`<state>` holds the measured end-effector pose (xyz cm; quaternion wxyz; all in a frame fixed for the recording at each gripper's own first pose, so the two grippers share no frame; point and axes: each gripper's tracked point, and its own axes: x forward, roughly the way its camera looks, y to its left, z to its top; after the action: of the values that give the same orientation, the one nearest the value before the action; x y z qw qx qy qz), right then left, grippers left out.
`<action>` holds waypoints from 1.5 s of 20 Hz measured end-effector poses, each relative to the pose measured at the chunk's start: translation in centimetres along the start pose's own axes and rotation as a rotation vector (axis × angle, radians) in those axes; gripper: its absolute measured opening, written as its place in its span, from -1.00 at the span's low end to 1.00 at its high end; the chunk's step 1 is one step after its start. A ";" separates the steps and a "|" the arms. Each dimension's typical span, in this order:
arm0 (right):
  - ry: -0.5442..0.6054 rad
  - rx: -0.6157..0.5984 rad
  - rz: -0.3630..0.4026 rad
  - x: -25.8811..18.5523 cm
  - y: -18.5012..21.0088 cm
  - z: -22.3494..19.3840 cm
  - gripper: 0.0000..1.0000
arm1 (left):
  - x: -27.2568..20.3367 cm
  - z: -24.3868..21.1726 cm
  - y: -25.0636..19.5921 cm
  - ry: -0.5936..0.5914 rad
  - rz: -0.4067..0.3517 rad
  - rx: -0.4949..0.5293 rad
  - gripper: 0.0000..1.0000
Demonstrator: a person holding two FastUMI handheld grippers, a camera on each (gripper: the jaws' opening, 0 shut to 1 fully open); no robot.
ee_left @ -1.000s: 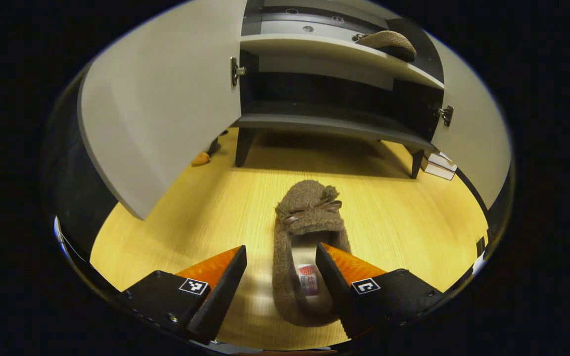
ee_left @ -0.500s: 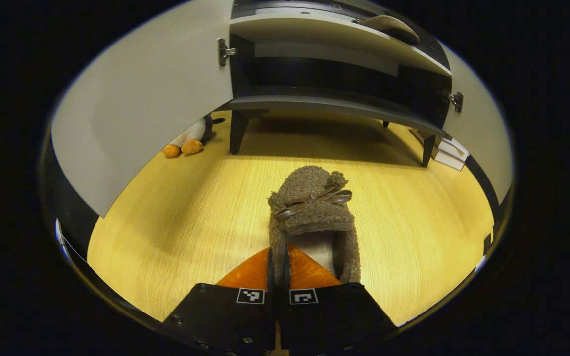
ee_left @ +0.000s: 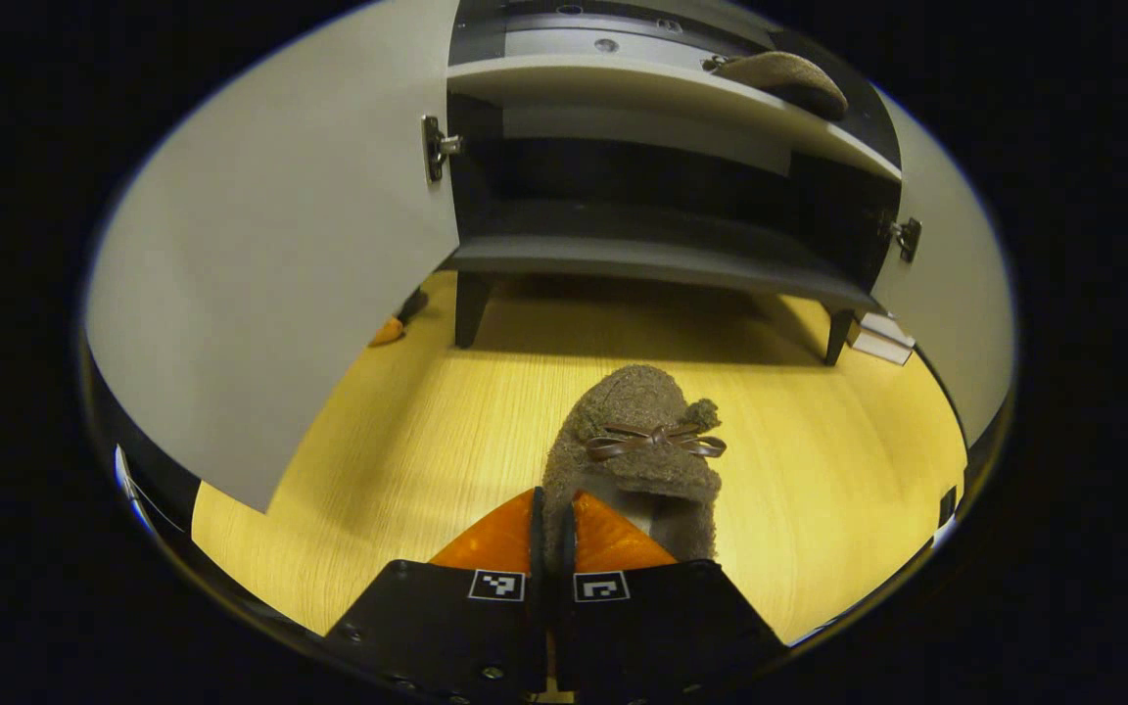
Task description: Grab one shoe with the right hand and put it into the shoe cabinet, grab the other shoe with the left hand and put it into the shoe cabinet; then close the right door with the right hand and the left door with the left hand.
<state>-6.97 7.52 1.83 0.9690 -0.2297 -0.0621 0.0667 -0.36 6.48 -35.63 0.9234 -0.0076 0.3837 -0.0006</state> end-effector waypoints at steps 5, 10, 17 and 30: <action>0.022 0.044 -0.028 0.7 -1.7 -1.8 0.52 | -3.1 6.4 -0.3 -0.076 0.030 -0.035 -0.92; 0.032 0.057 -0.059 0.7 -4.1 -4.7 0.51 | -8.5 15.8 -1.4 -0.186 0.064 -0.081 -0.92; 0.106 0.167 -0.086 2.2 -6.5 -8.5 0.51 | -11.1 31.6 -3.9 -0.301 0.093 -0.092 -0.92; 0.078 0.154 -0.071 3.4 -7.8 -9.9 0.51 | 2.0 38.9 -3.0 -0.198 0.140 -0.125 -0.92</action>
<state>-1.31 -3.16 -3.05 0.9872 -0.1545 -0.0272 0.0280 28.62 4.01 -9.51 0.9524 -0.0382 0.2893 0.0885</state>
